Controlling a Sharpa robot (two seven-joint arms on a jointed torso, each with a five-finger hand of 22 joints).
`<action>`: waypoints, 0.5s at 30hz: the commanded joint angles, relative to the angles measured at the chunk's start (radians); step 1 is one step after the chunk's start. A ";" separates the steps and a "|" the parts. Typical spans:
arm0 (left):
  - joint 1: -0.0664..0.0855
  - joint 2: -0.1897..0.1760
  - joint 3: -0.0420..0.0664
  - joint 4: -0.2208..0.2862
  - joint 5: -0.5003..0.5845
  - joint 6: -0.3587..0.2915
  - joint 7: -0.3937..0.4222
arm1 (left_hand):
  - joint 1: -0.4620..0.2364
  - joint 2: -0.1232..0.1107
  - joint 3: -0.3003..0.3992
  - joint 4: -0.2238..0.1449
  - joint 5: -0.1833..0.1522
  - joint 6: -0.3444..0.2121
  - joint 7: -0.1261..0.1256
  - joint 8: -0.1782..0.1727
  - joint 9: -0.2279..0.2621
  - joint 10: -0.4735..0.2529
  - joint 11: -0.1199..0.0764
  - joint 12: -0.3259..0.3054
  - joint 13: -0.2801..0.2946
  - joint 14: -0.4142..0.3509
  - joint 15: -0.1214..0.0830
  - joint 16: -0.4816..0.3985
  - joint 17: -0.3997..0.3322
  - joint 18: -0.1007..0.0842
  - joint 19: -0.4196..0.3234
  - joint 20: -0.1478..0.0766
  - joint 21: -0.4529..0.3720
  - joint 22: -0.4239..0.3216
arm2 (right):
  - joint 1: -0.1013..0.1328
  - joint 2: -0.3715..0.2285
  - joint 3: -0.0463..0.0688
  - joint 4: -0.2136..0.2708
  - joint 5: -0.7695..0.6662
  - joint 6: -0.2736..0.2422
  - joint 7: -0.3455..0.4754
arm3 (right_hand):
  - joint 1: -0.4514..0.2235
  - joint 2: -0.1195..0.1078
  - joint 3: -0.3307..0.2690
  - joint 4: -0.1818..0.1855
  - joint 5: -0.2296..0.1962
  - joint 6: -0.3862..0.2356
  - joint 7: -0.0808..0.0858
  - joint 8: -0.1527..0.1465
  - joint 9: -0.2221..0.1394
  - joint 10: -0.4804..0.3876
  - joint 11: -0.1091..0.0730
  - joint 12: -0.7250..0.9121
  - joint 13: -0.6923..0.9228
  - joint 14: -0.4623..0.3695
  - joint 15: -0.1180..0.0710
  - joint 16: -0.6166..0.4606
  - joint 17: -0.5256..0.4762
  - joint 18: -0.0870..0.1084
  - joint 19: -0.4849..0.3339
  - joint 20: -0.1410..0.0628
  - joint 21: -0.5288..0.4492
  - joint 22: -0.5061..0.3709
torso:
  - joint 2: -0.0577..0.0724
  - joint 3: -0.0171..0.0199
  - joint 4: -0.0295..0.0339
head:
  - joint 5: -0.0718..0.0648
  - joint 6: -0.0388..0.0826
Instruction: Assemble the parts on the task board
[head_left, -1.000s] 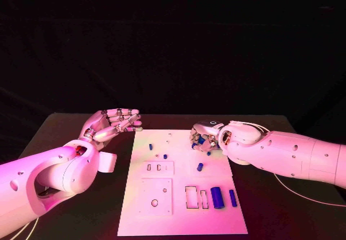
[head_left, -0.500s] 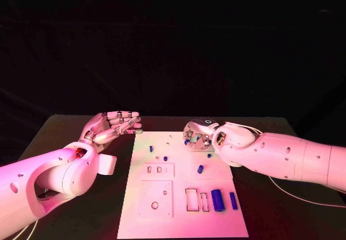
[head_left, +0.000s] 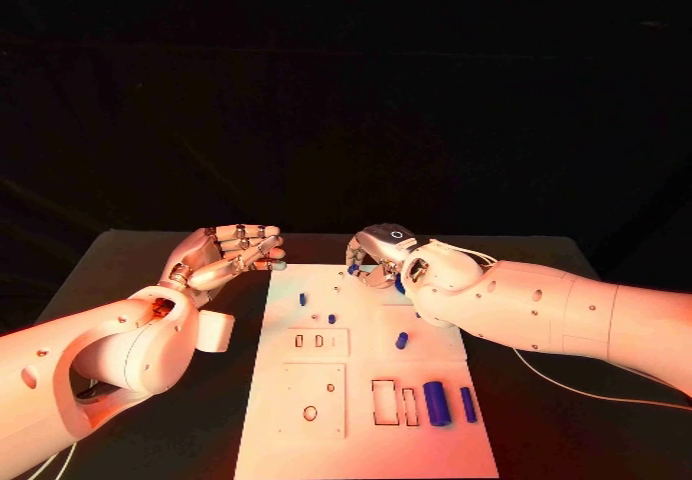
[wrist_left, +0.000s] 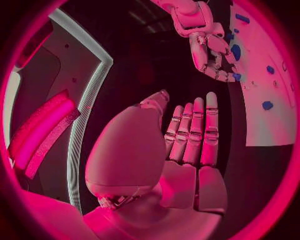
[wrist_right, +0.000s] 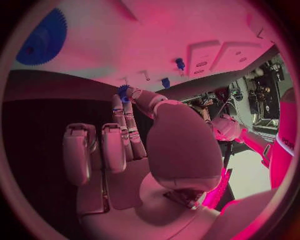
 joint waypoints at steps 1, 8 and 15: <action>0.003 0.004 0.001 0.002 0.001 0.021 0.004 | -0.002 -0.001 0.000 -0.003 -0.004 -0.008 0.008 -0.004 0.001 -0.002 0.002 -0.006 -0.001 0.000 0.000 -0.001 0.001 0.008 0.001 -0.002 0.006 0.001 | -0.004 0.014 0.000 -0.017 -0.015 -0.032 0.006 | 0.006 -0.001 0.001 -0.005 0.005 0.005 -0.001 0.005 0.002 0.017 -0.011 0.002 0.011 0.056 -0.007 0.003 0.000 -0.016 0.017 -0.004 0.004 0.100 | 0.001 0.0003 0.0028 | 0.003 0.000; 0.004 0.007 0.001 0.001 0.001 0.022 0.003 | -0.002 -0.001 0.000 -0.003 -0.004 -0.008 0.008 -0.004 0.001 -0.002 0.002 -0.006 -0.001 0.000 0.000 -0.001 0.001 0.008 0.001 -0.002 0.006 0.001 | -0.011 0.048 0.000 -0.058 -0.012 -0.024 0.012 | 0.003 -0.003 0.001 -0.005 0.007 0.003 0.000 0.004 0.003 0.015 -0.010 0.000 0.011 0.056 -0.007 0.004 0.000 -0.016 0.017 -0.004 0.005 0.100 | 0.002 -0.0029 0.0123 | -0.003 0.000; 0.007 0.008 0.001 0.002 0.001 0.022 0.002 | -0.002 -0.001 0.000 -0.003 -0.004 -0.008 0.008 -0.004 0.001 -0.002 0.002 -0.006 -0.001 0.000 0.000 -0.001 0.001 0.008 0.001 -0.002 0.006 0.001 | -0.015 0.065 0.000 -0.079 -0.011 -0.009 0.015 | 0.000 -0.004 0.002 -0.005 0.007 0.001 0.000 0.003 0.004 0.014 -0.009 -0.001 0.011 0.056 -0.006 0.004 0.000 -0.016 0.016 -0.003 0.004 0.099 | 0.004 -0.0029 0.0110 | 0.001 -0.002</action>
